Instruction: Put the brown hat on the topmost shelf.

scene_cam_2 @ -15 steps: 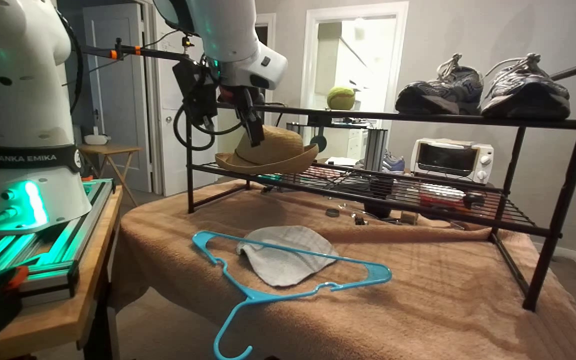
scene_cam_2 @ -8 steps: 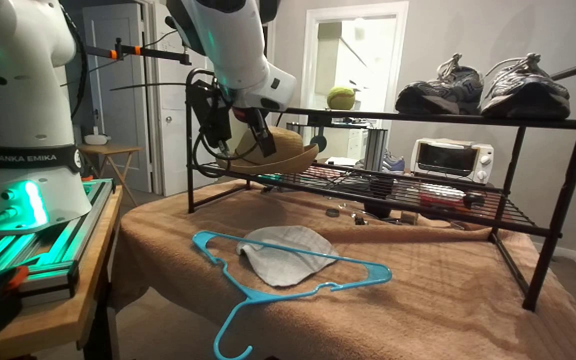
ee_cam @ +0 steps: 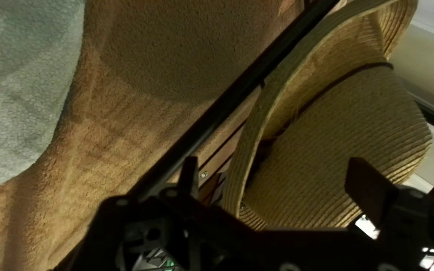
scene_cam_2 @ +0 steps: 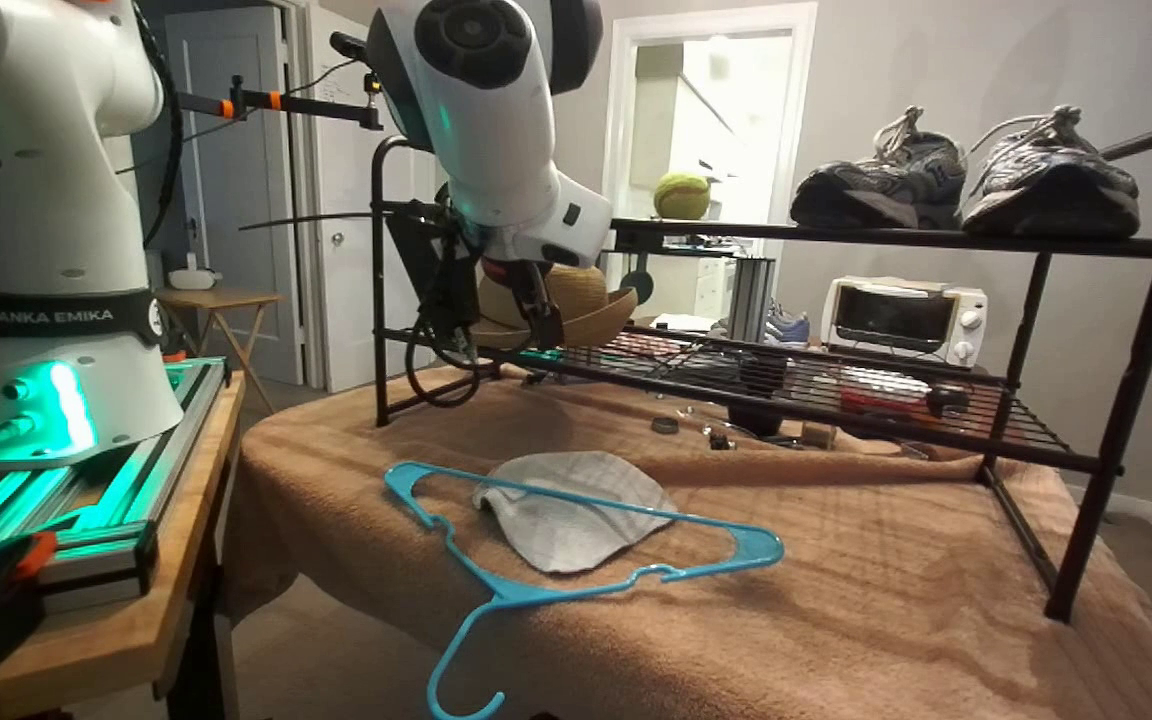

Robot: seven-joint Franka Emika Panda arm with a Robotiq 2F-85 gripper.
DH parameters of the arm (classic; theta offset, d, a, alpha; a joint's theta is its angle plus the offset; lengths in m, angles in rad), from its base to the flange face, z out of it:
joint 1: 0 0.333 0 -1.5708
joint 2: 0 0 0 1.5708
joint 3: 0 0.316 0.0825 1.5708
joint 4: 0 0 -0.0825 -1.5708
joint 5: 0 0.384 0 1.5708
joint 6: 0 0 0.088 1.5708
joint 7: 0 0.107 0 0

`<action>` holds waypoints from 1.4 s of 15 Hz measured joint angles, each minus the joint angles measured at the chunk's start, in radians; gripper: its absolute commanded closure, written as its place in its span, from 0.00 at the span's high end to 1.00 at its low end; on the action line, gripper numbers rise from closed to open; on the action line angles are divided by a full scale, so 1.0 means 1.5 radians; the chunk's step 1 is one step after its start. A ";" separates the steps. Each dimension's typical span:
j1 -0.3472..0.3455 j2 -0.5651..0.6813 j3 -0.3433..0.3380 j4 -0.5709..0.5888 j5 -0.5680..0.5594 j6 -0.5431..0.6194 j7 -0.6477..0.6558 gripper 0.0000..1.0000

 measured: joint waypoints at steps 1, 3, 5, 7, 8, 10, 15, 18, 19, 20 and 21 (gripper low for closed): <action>-0.004 0.008 0.006 0.002 0.000 -0.004 -0.006 1.00; -0.010 0.019 0.017 0.004 0.000 -0.016 -0.015 1.00; -0.013 0.022 0.025 0.004 0.000 -0.025 -0.021 1.00; -0.014 0.022 0.030 0.004 0.000 -0.032 -0.023 0.98; -0.015 0.022 0.032 0.005 0.000 -0.036 -0.023 0.95; -0.016 0.022 0.034 0.005 0.000 -0.041 -0.023 0.87; -0.017 0.024 0.043 0.005 0.011 -0.044 -0.034 0.83; -0.017 0.032 0.051 0.005 0.042 -0.044 -0.058 0.81; -0.017 0.036 0.052 0.005 0.053 -0.044 -0.066 0.85; -0.017 0.039 0.054 0.005 0.064 -0.043 -0.076 0.86; -0.017 0.043 0.055 0.005 0.076 -0.042 -0.085 0.87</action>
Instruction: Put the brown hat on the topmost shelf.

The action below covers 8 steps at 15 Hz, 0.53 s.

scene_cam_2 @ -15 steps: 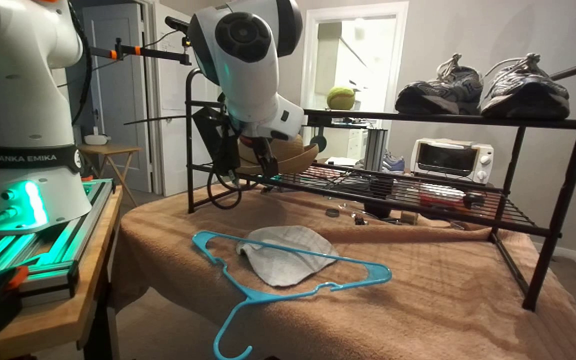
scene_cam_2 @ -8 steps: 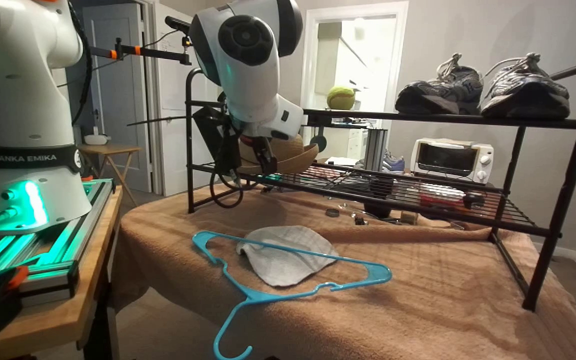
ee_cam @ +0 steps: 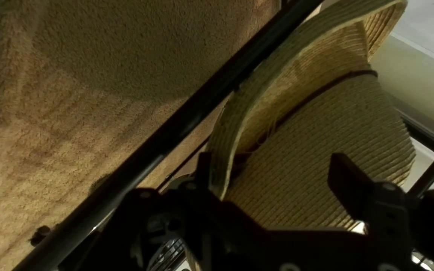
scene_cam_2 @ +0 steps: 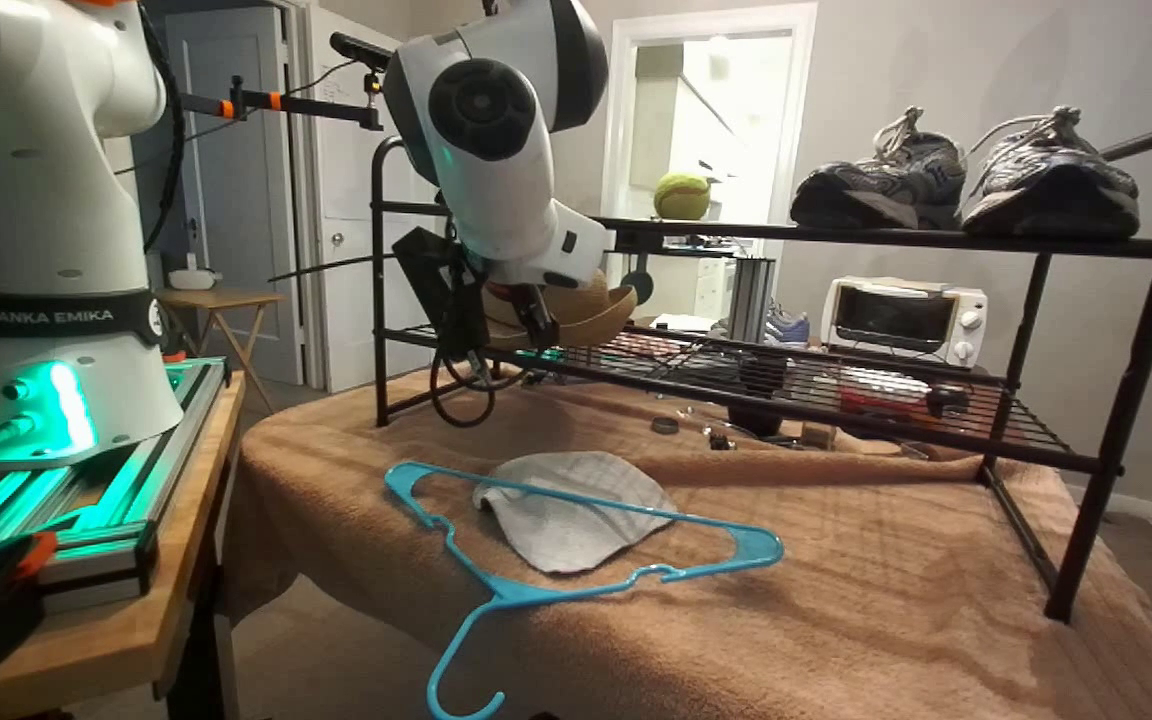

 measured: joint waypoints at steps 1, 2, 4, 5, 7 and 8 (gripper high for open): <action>0.000 0.005 0.001 0.001 0.010 0.001 -0.009 0.92; 0.000 0.009 0.002 0.001 0.022 0.004 -0.018 0.88; 0.000 0.016 0.004 0.003 0.043 0.010 -0.036 0.88; 0.000 0.019 0.004 0.004 0.052 0.014 -0.044 0.84; 0.000 0.023 0.005 0.005 0.064 0.019 -0.055 0.60; 0.000 0.025 0.005 0.005 0.069 0.020 -0.059 0.56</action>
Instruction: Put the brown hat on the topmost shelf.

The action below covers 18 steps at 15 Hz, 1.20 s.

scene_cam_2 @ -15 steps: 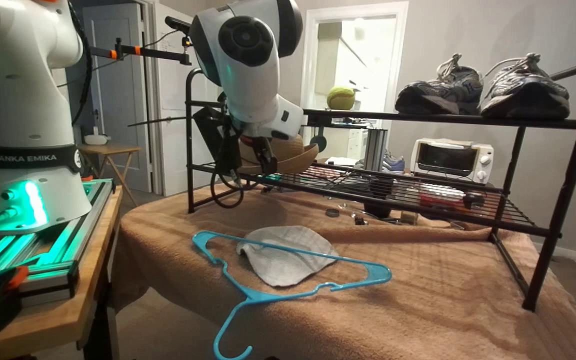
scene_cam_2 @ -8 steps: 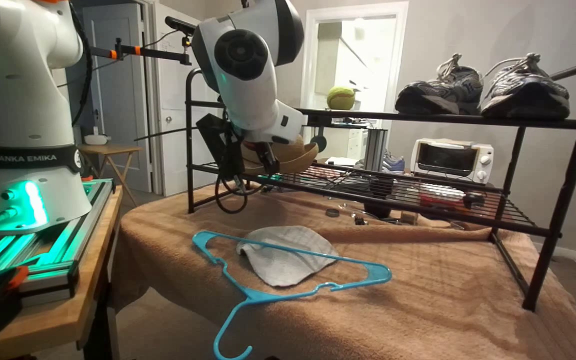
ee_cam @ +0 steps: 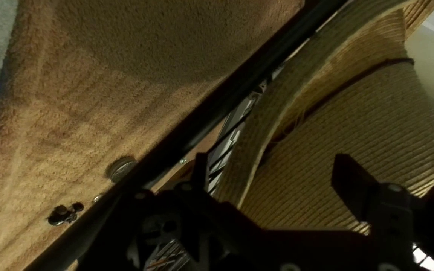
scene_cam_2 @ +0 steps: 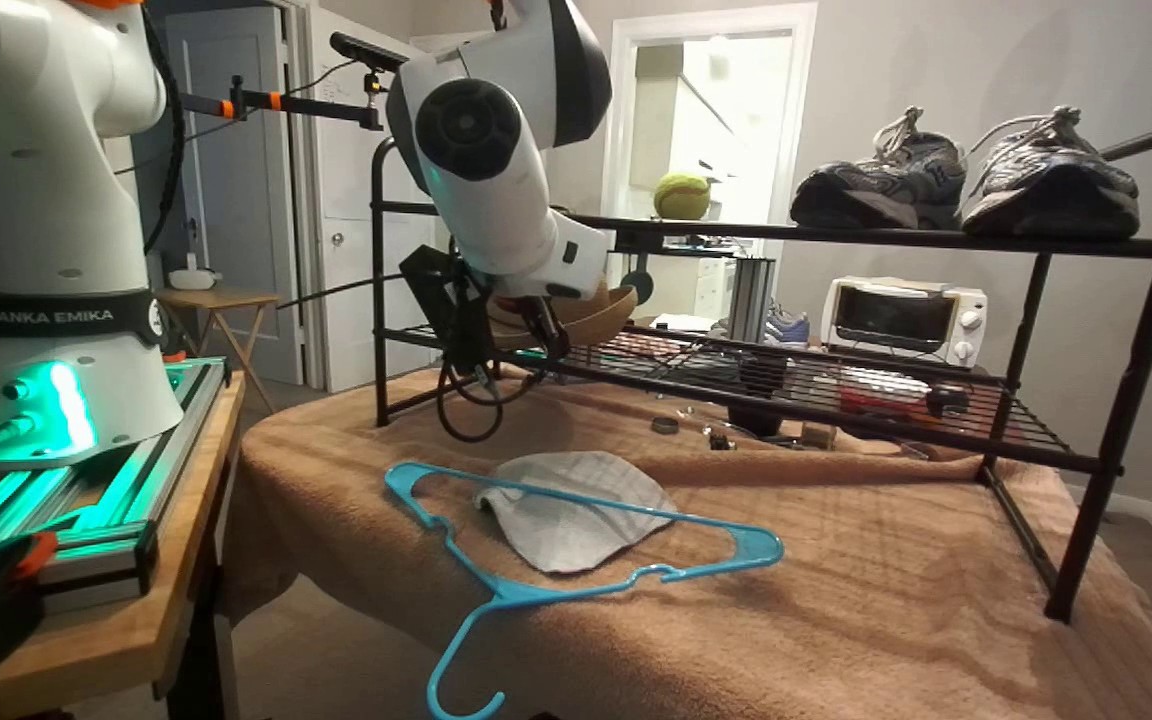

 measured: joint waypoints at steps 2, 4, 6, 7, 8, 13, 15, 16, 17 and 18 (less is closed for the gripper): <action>0.000 0.003 0.001 0.000 0.007 0.002 -0.009 0.38; 0.000 0.007 0.004 0.000 0.009 0.006 -0.015 0.23; 0.001 0.011 0.008 0.000 0.010 0.012 -0.020 0.07; 0.001 0.013 0.009 0.000 0.010 0.014 -0.022 0.01; 0.002 0.015 0.009 0.000 0.010 0.017 -0.023 0.00; 0.002 0.014 0.008 0.001 0.015 0.039 -0.022 0.01; 0.002 0.008 0.005 0.001 0.015 0.061 -0.015 0.01; 0.001 0.003 0.002 0.002 0.015 0.074 -0.007 0.01; 0.000 -0.004 -0.001 0.002 0.015 0.089 0.002 0.01; -0.002 -0.013 -0.005 0.002 0.015 0.109 0.012 0.01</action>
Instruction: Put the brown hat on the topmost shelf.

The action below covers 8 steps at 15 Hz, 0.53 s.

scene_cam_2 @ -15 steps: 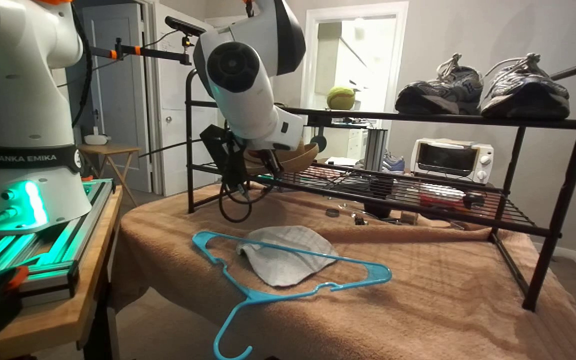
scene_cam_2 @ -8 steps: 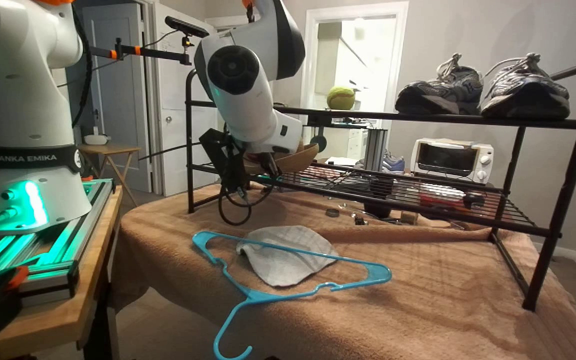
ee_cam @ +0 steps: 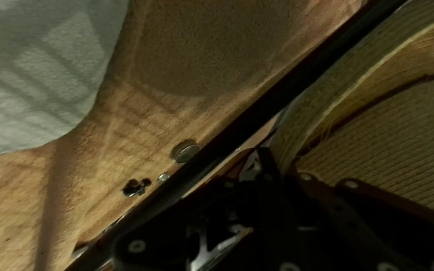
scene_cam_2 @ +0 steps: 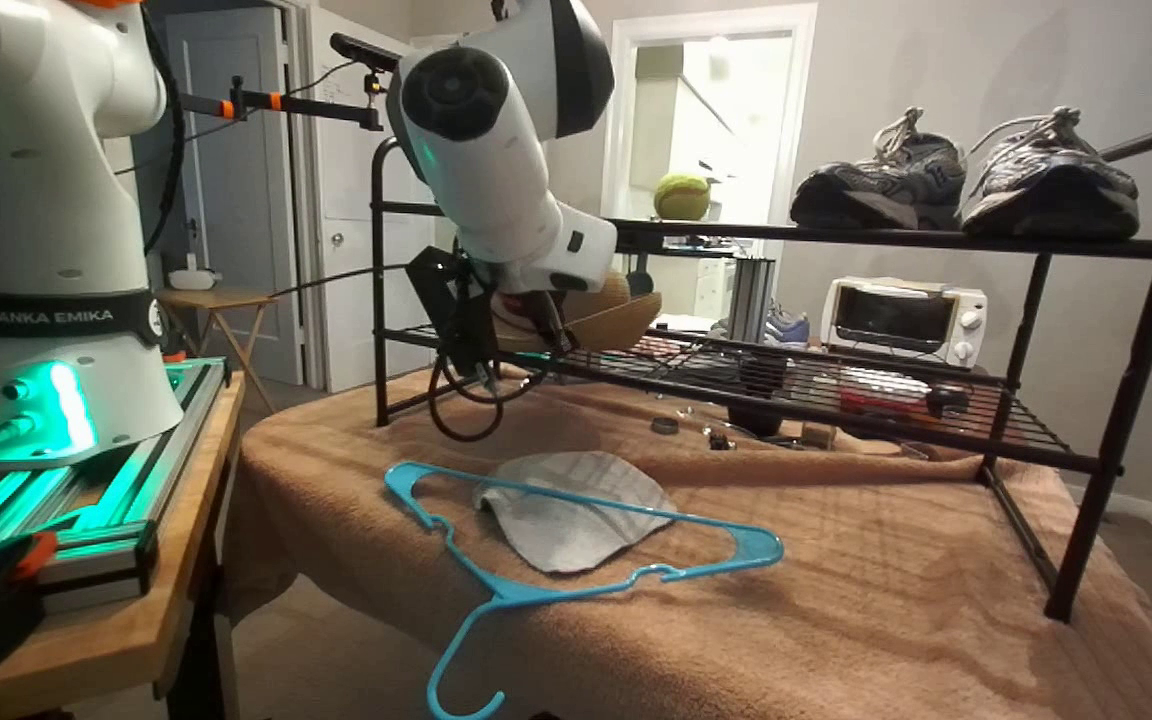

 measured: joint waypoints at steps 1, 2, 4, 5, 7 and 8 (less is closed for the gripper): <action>-0.002 -0.010 -0.003 0.000 0.000 0.021 0.010 0.01; -0.004 -0.020 -0.007 0.000 -0.001 0.046 0.018 0.01; -0.006 -0.041 -0.012 -0.001 -0.011 0.099 0.039 0.01; -0.006 -0.050 -0.013 -0.001 -0.019 0.128 0.050 0.01; -0.009 -0.065 -0.014 -0.003 -0.037 0.172 0.078 0.01; -0.011 -0.070 -0.015 -0.003 -0.043 0.187 0.093 0.01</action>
